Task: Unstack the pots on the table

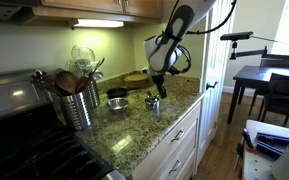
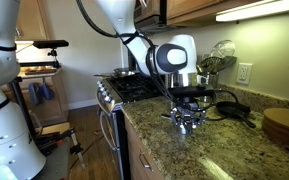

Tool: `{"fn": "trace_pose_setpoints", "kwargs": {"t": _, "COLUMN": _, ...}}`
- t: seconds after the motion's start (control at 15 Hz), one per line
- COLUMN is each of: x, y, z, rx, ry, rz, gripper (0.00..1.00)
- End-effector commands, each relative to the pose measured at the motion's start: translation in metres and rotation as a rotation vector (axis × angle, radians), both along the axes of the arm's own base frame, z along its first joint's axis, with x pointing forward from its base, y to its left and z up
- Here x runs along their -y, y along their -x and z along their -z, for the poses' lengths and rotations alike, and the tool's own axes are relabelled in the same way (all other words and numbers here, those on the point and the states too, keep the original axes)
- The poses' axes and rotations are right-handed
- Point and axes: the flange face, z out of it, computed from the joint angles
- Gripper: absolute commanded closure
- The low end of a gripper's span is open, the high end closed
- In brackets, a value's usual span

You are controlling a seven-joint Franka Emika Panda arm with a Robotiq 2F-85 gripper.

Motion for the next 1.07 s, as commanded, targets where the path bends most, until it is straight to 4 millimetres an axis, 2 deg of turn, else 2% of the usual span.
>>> {"fn": "trace_pose_setpoints", "kwargs": {"t": 0.0, "x": 0.0057, "y": 0.0091, "z": -0.0196, "rx": 0.052, "ry": 0.013, "rz": 0.022, "gripper": 0.93}}
{"fn": "trace_pose_setpoints", "kwargs": {"t": 0.47, "x": 0.0064, "y": 0.0079, "z": -0.0286, "rx": 0.078, "ry": 0.014, "rz": 0.038, "gripper": 0.93}}
{"fn": "trace_pose_setpoints", "kwargs": {"t": 0.53, "x": 0.0055, "y": 0.0080, "z": -0.0280, "rx": 0.075, "ry": 0.015, "rz": 0.037, "gripper": 0.77}}
{"fn": "trace_pose_setpoints", "kwargs": {"t": 0.6, "x": 0.0052, "y": 0.0081, "z": -0.0282, "rx": 0.076, "ry": 0.015, "rz": 0.038, "gripper": 0.66}}
{"fn": "trace_pose_setpoints", "kwargs": {"t": 1.0, "x": 0.0032, "y": 0.0093, "z": -0.0263, "rx": 0.070, "ry": 0.014, "rz": 0.037, "gripper": 0.27}}
